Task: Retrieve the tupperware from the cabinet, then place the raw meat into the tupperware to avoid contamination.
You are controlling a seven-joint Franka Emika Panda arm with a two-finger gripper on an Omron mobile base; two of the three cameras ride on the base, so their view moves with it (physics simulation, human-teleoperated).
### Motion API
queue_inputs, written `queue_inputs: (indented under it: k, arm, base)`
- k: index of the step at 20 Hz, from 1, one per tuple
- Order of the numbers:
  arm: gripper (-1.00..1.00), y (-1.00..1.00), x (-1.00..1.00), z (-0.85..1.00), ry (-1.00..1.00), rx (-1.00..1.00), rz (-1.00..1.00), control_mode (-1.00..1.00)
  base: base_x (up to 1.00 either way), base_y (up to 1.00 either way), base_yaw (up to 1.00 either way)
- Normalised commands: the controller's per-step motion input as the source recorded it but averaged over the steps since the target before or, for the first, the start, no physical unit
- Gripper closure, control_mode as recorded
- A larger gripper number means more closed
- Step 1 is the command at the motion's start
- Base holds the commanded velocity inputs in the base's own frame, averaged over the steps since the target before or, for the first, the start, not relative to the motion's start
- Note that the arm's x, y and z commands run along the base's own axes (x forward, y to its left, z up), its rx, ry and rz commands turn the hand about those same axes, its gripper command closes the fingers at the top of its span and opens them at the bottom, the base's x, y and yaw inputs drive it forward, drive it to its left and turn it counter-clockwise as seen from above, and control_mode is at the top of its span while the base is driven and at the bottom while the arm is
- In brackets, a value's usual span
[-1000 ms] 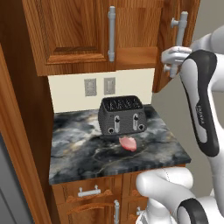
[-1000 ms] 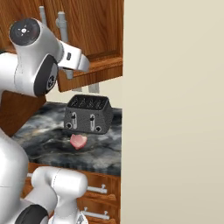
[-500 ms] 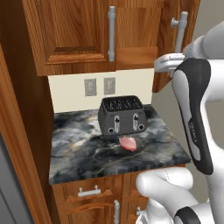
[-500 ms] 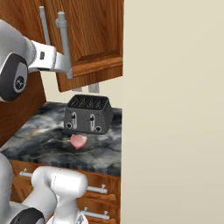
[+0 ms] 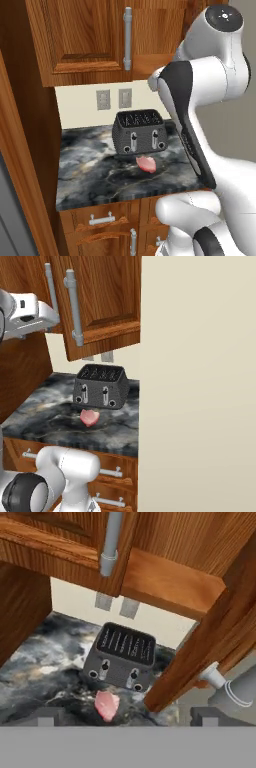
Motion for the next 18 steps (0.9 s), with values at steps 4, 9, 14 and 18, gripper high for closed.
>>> queue_inputs:
  k: [4,9,14,18]
  arm:
    - [-1.00,0.22,0.38,-0.30,0.11,-0.38,0.04,-1.00]
    - [-1.00,0.05,0.52,-0.31,0.18,-0.39,0.13,-1.00]
    - [-1.00,-0.02,0.49,-0.06,0.13,-0.24,0.12,-1.00]
    - [-1.00,0.00,0.50,0.00,0.12,-0.14,0.14,-1.00]
  base:
    - [0.00,0.00,0.00]
    - [0.00,0.00,0.00]
    - [0.00,0.00,0.00]
    - [0.00,0.00,0.00]
